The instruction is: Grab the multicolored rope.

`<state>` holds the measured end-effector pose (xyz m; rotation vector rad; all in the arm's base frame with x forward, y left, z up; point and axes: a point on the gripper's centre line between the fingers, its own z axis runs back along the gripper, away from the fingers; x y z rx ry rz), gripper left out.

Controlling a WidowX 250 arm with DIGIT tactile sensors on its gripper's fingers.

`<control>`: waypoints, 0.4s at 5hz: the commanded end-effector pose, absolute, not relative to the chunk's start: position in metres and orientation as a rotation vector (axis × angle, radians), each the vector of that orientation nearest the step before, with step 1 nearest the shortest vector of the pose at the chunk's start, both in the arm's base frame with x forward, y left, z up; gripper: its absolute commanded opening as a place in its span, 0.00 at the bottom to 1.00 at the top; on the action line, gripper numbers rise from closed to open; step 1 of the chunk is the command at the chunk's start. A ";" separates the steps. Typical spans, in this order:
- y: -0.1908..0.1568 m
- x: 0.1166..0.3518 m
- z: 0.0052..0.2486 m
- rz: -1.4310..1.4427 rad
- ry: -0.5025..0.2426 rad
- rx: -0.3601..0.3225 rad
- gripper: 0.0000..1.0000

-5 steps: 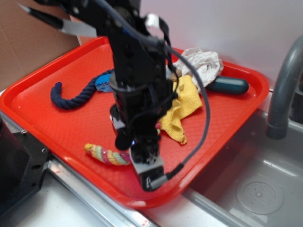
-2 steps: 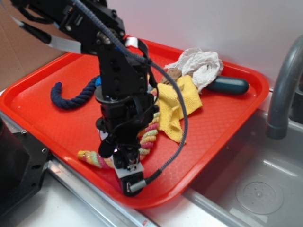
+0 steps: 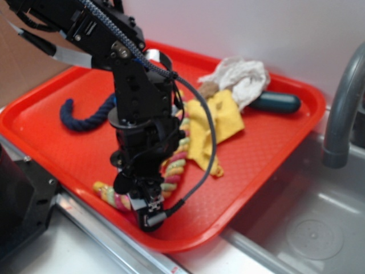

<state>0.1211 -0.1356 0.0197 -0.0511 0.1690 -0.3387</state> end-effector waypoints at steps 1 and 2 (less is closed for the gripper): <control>-0.145 0.133 0.068 -0.360 0.118 0.004 0.00; -0.112 0.158 0.120 -0.217 -0.058 0.046 0.00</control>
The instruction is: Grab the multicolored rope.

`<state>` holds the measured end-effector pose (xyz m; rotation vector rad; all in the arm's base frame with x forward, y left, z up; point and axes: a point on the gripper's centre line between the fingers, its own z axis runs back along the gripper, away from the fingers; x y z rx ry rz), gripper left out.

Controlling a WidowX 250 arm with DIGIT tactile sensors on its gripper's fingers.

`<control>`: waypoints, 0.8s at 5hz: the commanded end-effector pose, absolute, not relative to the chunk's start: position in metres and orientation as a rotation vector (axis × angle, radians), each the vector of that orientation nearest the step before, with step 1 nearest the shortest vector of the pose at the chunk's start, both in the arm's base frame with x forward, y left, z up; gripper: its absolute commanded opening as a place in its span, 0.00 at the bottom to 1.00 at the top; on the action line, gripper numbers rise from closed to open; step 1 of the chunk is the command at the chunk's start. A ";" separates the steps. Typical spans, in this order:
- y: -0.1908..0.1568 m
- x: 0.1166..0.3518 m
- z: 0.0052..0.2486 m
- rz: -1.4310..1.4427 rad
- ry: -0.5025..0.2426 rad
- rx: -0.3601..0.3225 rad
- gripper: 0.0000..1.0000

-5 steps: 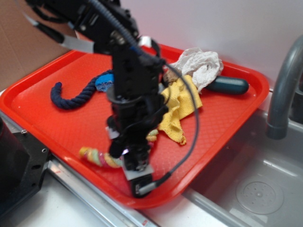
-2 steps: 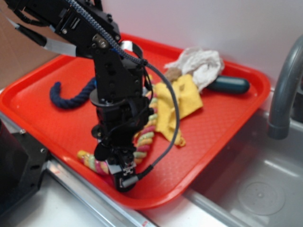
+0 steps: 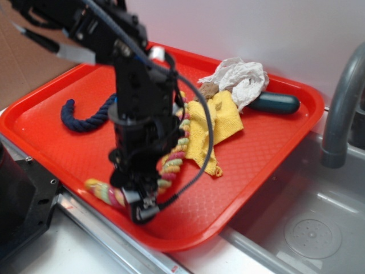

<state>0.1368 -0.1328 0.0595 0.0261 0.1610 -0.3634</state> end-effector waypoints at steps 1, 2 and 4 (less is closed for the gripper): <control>-0.079 0.163 0.170 -0.066 -0.010 0.076 0.00; -0.071 0.161 0.220 0.010 -0.033 0.102 0.00; -0.078 0.166 0.309 0.053 -0.003 0.119 0.00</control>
